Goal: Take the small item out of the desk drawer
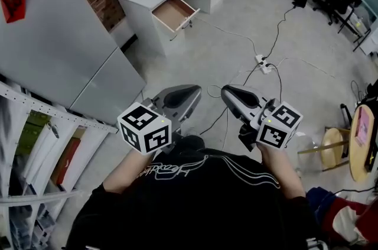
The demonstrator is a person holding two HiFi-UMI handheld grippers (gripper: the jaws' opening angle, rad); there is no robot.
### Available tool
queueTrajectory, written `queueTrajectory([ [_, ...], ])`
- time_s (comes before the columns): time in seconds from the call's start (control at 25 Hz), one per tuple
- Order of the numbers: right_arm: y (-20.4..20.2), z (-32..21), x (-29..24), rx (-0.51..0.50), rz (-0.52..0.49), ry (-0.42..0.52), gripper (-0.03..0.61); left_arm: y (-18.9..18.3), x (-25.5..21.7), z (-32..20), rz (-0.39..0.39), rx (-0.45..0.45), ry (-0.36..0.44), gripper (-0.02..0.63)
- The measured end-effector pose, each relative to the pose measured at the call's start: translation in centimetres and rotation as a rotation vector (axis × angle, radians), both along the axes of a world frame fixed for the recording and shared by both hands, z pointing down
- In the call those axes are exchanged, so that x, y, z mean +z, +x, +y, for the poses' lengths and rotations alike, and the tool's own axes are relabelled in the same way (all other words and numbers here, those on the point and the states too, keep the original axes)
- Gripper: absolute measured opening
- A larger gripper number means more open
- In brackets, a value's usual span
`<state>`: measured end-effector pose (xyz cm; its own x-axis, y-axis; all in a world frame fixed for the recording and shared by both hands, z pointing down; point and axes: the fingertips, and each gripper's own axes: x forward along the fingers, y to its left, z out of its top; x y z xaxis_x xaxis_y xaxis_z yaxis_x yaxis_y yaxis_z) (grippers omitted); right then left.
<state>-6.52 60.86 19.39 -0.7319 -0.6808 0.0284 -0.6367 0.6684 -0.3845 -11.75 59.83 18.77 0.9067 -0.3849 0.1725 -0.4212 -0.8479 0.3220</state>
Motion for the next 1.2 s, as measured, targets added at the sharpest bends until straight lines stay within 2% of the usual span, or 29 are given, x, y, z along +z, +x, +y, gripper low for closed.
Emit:
queueTrajectory([
  [0.32, 0.3, -2.4, 0.8, -0.003, 0.014, -0.023, 0.055, -0.7, 1.0, -2.6, 0.020, -0.045, -0.032, 0.021],
  [0.6, 0.1, -6.9, 2.3, -0.013, 0.036, -0.030, 0.055, -1.1, 3.0, -7.7, 0.029, -0.075, -0.063, 0.021],
  [0.76, 0.8, -10.6, 3.6, -0.004, 0.038, -0.051, 0.055, -0.6, 4.4, -11.9, 0.049, -0.079, -0.113, 0.021],
  [0.92, 0.6, -16.6, 5.4, 0.010, 0.037, -0.083, 0.055, -0.9, 5.9, -18.0, 0.041, -0.064, -0.130, 0.021],
  [1.2, 1.6, -30.4, 7.1, 0.032, 0.014, -0.157, 0.055, 0.1, 7.6, -32.3, 0.016, -0.046, -0.215, 0.021],
])
